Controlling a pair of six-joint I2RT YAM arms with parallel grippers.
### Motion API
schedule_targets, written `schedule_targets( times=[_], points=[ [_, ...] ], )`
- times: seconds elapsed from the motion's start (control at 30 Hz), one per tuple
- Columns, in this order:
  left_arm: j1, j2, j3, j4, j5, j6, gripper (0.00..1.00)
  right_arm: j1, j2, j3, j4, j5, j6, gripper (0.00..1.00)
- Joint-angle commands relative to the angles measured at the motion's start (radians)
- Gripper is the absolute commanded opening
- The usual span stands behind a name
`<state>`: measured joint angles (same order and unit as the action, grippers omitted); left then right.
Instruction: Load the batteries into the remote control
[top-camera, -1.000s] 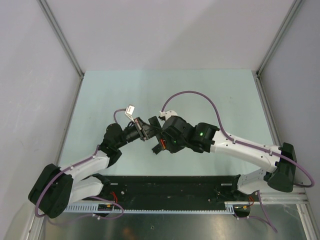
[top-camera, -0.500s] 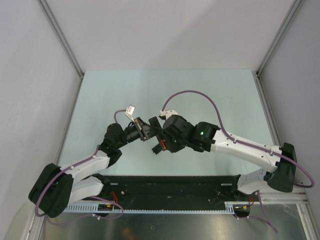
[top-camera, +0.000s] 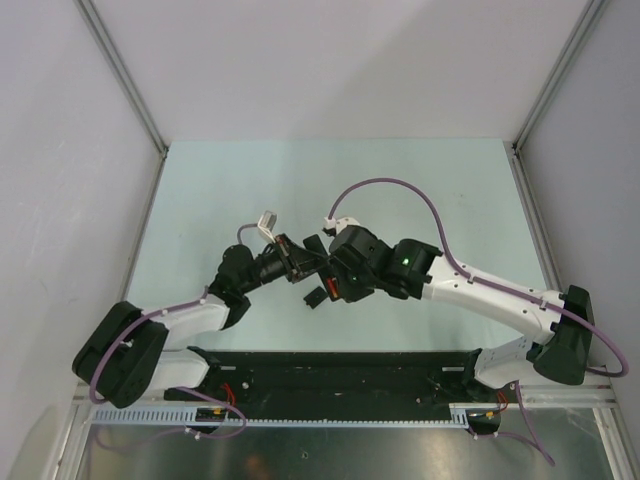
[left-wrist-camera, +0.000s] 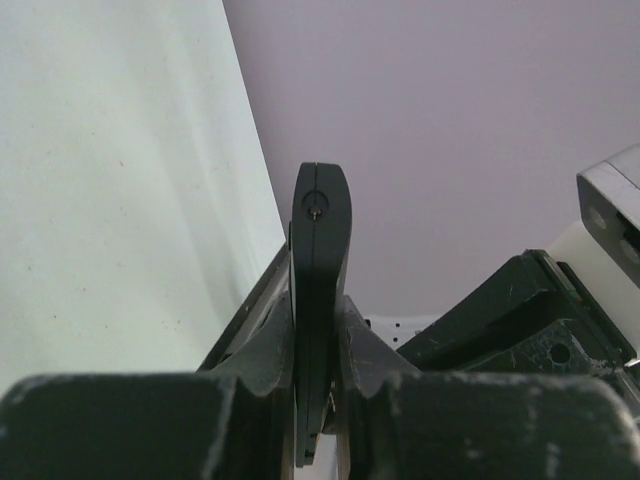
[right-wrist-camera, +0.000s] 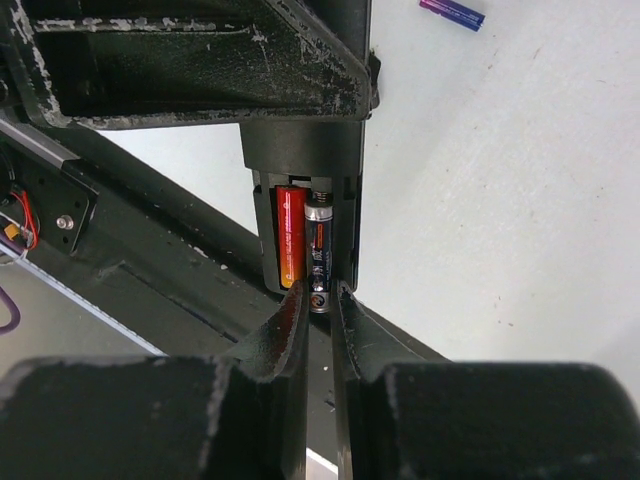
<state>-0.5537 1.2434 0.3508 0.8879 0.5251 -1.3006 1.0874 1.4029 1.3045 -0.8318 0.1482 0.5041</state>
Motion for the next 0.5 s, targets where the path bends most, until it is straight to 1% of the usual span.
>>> schedule_targets(
  times=[0.0, 0.17, 0.47],
  points=[
    [-0.022, 0.03, 0.022, 0.216, 0.078, -0.149, 0.0, -0.021, 0.03, 0.035, -0.021, 0.031, -0.016, 0.0],
    [-0.022, 0.065, 0.033, 0.286, 0.084, -0.186, 0.0, -0.034, 0.039, 0.035, -0.029, 0.018, -0.021, 0.0],
    [-0.022, 0.064, 0.037, 0.298, 0.105, -0.143, 0.0, -0.058, 0.041, 0.035, -0.029, -0.073, -0.029, 0.0]
  ],
)
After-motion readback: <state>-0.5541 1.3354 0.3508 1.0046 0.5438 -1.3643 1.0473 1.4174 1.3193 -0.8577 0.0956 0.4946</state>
